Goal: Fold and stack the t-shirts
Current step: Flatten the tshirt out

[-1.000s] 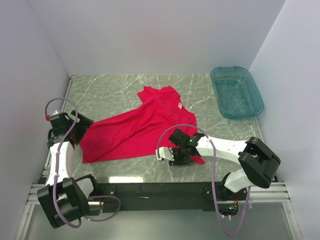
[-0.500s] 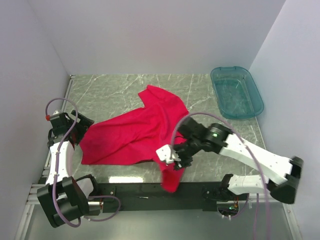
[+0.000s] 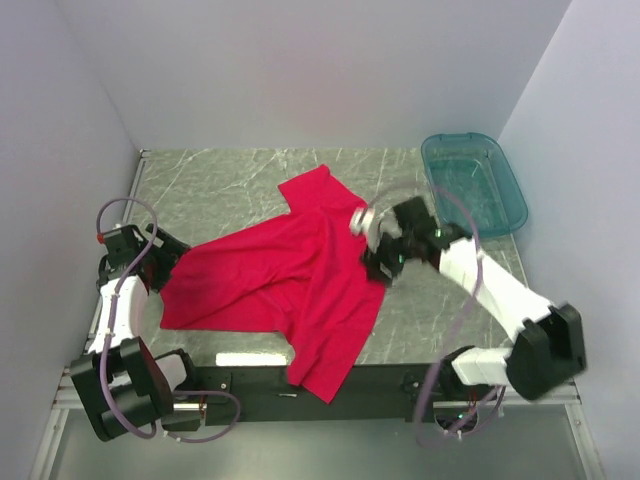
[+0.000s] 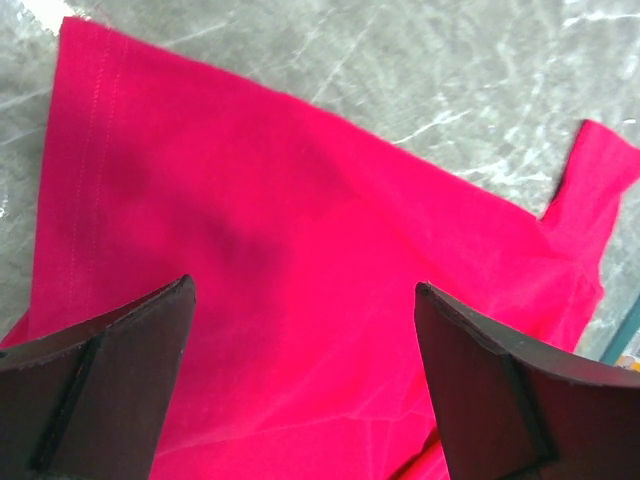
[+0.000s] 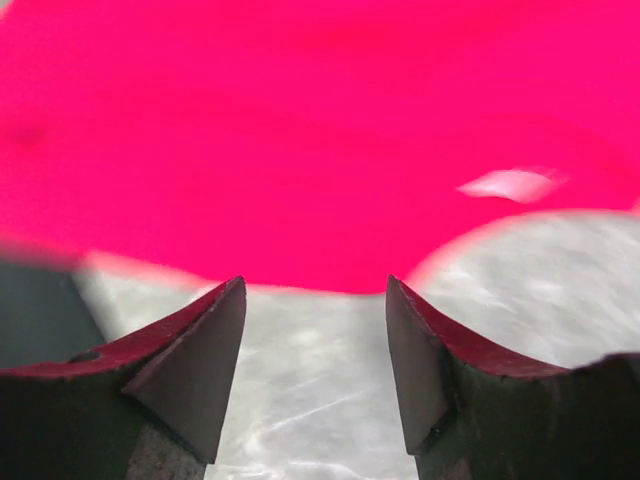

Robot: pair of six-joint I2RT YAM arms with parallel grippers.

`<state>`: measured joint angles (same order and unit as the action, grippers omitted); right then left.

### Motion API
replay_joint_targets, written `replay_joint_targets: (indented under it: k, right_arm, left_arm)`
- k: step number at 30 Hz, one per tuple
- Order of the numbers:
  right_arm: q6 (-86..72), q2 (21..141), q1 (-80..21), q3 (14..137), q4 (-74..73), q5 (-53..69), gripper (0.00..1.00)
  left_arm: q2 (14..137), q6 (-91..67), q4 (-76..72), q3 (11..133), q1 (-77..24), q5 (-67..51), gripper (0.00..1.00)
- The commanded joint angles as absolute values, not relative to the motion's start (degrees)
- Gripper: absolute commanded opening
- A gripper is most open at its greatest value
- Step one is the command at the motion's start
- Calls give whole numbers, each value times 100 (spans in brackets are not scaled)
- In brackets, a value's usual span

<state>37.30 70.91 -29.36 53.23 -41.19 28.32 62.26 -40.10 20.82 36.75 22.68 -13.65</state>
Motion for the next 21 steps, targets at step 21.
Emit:
replay_joint_targets:
  k: [21]
  right_arm:
    - [1511,9712,-1696,6056,-4217,2029,57]
  left_arm:
    - [6663,-4228,2417,4079,2276,-325,99]
